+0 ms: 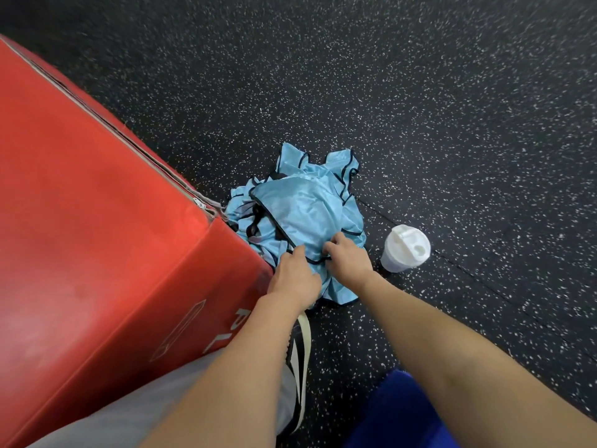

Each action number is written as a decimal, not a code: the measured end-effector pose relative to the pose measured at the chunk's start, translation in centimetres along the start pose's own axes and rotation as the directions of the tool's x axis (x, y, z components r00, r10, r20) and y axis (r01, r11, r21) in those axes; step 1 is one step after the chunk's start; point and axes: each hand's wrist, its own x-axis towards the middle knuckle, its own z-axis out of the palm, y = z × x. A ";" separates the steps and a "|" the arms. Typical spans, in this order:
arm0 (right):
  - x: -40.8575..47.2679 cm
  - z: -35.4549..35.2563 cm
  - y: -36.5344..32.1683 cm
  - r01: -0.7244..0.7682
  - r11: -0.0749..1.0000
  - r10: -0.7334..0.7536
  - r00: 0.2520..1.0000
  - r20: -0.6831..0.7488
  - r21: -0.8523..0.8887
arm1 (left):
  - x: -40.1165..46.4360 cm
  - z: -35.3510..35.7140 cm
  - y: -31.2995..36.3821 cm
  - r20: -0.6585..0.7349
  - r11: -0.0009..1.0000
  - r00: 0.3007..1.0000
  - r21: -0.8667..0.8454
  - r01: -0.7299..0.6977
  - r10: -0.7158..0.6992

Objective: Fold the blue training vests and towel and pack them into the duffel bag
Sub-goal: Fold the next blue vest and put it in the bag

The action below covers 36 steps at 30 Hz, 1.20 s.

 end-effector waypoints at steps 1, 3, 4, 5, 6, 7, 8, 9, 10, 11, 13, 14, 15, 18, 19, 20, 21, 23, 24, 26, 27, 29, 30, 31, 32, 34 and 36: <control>0.0 0.0 -0.1 0.014 1.000 -0.013 1.000 0.009 -0.020 | -0.1 0.1 0.0 0.000 1.000 1.000 0.000 0.001 -0.001; -0.1 0.0 -0.2 0.032 0.998 -0.031 0.999 0.008 -0.051 | -0.3 0.2 0.1 0.002 1.000 1.000 0.008 0.007 -0.007; -0.2 0.1 -0.2 0.028 0.998 -0.029 1.000 -0.002 -0.055 | -0.3 0.2 0.1 0.004 1.000 1.000 0.012 0.009 -0.009; -0.2 0.1 -0.2 0.020 0.998 -0.021 1.000 -0.015 -0.053 | -0.3 0.3 0.2 0.004 1.000 1.000 0.016 0.008 -0.008; -0.2 0.2 -0.2 0.010 0.999 -0.011 1.000 -0.022 -0.047 | -0.3 0.3 0.3 0.004 1.000 1.000 0.022 0.005 -0.005; -0.2 0.2 -0.2 0.002 0.999 -0.004 1.000 -0.029 -0.040 | -0.3 0.3 0.3 0.003 1.000 1.000 0.025 0.004 -0.004; -0.2 0.2 -0.2 -0.002 0.999 0.000 0.999 -0.032 -0.036 | -0.2 0.3 0.4 0.002 1.000 1.000 0.026 0.004 -0.004; -0.2 0.2 -0.1 -0.001 0.999 0.000 1.000 -0.031 -0.039 | -0.2 0.2 0.4 0.001 1.000 1.000 0.024 0.004 -0.004; -0.2 0.2 0.0 0.001 0.999 -0.002 1.000 -0.025 -0.046 | -0.1 0.2 0.4 0.000 1.000 1.000 0.021 0.006 -0.006; -0.1 0.1 0.2 0.005 0.999 -0.006 1.000 -0.019 -0.054 | -0.1 0.1 0.4 0.001 1.000 1.000 0.014 0.010 -0.010; -0.1 -0.1 0.5 0.011 0.998 -0.011 1.000 -0.006 -0.054 | 0.0 0.0 0.4 0.002 1.000 1.000 0.000 0.009 -0.009; -0.1 -0.1 0.6 0.013 0.998 -0.013 1.000 -0.003 -0.055 | 0.0 -0.1 0.3 0.001 1.000 1.000 -0.005 0.005 -0.005; -0.2 -0.2 0.7 0.012 0.998 -0.012 1.000 -0.001 -0.064 | 0.0 -0.1 0.3 -0.001 1.000 1.000 -0.010 0.002 -0.002; -0.2 -0.2 0.8 -0.041 0.996 0.041 0.999 -0.003 -0.081 | -0.1 0.1 0.0 -0.004 1.000 1.000 -0.024 -0.001 0.001; -0.2 -0.2 0.7 -0.068 0.995 0.068 0.998 -0.005 -0.074 | -0.1 0.2 -0.1 -0.003 1.000 1.000 -0.023 -0.003 0.003; -0.2 -0.2 0.6 -0.095 0.993 0.095 0.995 -0.009 -0.064 | -0.1 0.3 -0.2 -0.002 1.000 1.000 -0.019 -0.006 0.006; -0.2 -0.2 0.5 -0.119 0.992 0.119 0.993 -0.013 -0.047 | 0.0 0.3 -0.2 -0.002 1.000 1.000 -0.014 -0.009 0.009; 0.0 -0.2 0.3 -0.150 0.989 0.150 0.988 -0.021 0.008 | 0.2 0.3 -0.3 -0.003 1.000 1.000 -0.014 -0.005 0.005; 0.2 -0.2 0.2 -0.154 0.987 0.155 0.988 -0.021 0.041 | 0.3 0.2 -0.3 -0.002 1.000 1.000 -0.020 0.001 -0.001; 0.2 -0.6 0.2 -0.152 0.981 0.155 0.988 -0.024 0.118 | 0.5 -0.1 -0.2 -0.008 1.000 1.000 -0.029 -0.003 0.003; 0.1 -1.0 0.3 -0.148 0.976 0.156 0.987 -0.032 0.162 | 0.5 -0.3 -0.1 -0.014 0.999 1.000 -0.032 -0.006 0.006; -0.3 -2.2 0.1 -0.141 0.954 0.157 0.987 -0.039 0.266 | 0.2 -1.0 -0.1 -0.031 0.999 0.999 -0.053 -0.015 0.013; -0.7 -3.2 -0.3 -0.135 0.937 0.154 0.988 -0.033 0.321 | -0.1 -1.4 -0.1 -0.048 0.997 0.999 -0.068 -0.030 0.027; -1.1 -4.4 -0.7 -0.128 0.918 0.148 0.989 -0.025 0.375 | -0.5 -2.0 -0.1 -0.073 0.995 0.996 -0.083 -0.049 0.043; -1.4 -5.8 -1.3 -0.120 0.897 0.141 0.990 -0.019 0.426 | -1.0 -2.5 -0.1 -0.105 0.993 0.993 -0.096 -0.068 0.058; -2.2 -9.0 -2.8 -0.086 0.866 0.113 0.993 -0.026 0.492 | -2.1 -3.8 0.1 -0.178 0.987 0.981 -0.124 -0.105 0.082; -2.9 -12.7 -4.5 -0.008 0.869 0.044 0.997 -0.062 0.495 | -3.5 -5.2 0.8 -0.227 0.978 0.968 -0.151 -0.144 0.108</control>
